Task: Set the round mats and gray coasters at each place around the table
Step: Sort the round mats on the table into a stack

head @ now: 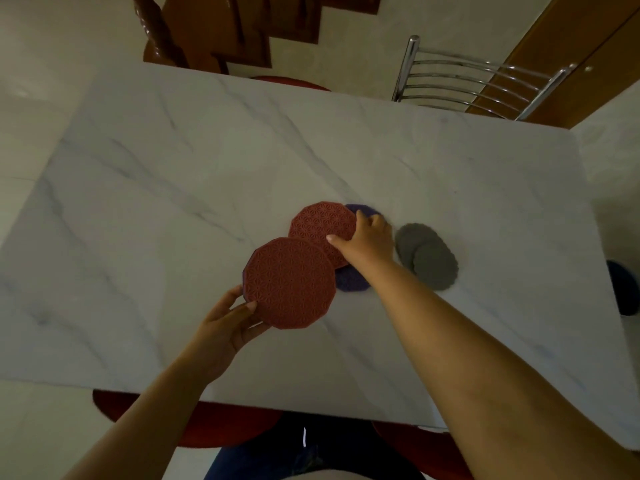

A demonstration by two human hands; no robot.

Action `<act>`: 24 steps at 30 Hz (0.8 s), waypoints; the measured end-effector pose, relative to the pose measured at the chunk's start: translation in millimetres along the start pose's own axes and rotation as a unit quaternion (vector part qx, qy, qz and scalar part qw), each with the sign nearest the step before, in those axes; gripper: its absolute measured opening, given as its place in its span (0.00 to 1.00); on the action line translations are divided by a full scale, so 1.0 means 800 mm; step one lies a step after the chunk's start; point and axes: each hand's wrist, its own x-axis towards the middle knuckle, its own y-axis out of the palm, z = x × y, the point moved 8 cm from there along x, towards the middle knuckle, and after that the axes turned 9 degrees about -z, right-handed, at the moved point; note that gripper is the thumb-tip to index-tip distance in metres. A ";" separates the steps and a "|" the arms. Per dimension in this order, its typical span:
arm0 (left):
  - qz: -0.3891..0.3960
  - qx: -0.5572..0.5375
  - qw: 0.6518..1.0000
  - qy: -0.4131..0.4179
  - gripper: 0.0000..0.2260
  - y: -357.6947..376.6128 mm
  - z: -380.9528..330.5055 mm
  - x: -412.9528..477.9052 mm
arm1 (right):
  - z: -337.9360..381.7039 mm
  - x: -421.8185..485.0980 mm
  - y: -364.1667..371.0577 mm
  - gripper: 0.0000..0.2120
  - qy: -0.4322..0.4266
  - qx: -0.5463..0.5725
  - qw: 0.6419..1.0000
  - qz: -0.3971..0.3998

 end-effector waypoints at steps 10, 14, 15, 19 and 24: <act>0.004 0.003 1.000 0.006 0.14 -0.006 -0.002 -0.006 | 0.006 0.009 0.012 0.46 0.050 -0.009 0.999 -0.014; 0.014 0.004 1.000 0.011 0.14 -0.004 0.001 -0.006 | 0.024 -0.008 -0.003 0.36 -0.010 0.051 0.993 -0.106; 0.017 0.003 1.000 0.011 0.14 -0.003 0.001 -0.006 | 0.027 -0.014 -0.011 0.30 -0.021 0.097 0.987 -0.125; 0.026 -0.004 1.000 0.012 0.14 0.000 0.001 -0.004 | -0.002 -0.028 -0.050 0.10 -0.008 0.215 0.966 -0.140; 0.038 -0.002 0.999 0.004 0.12 0.017 0.008 0.003 | -0.088 -0.047 -0.133 0.10 0.046 0.307 0.925 -0.218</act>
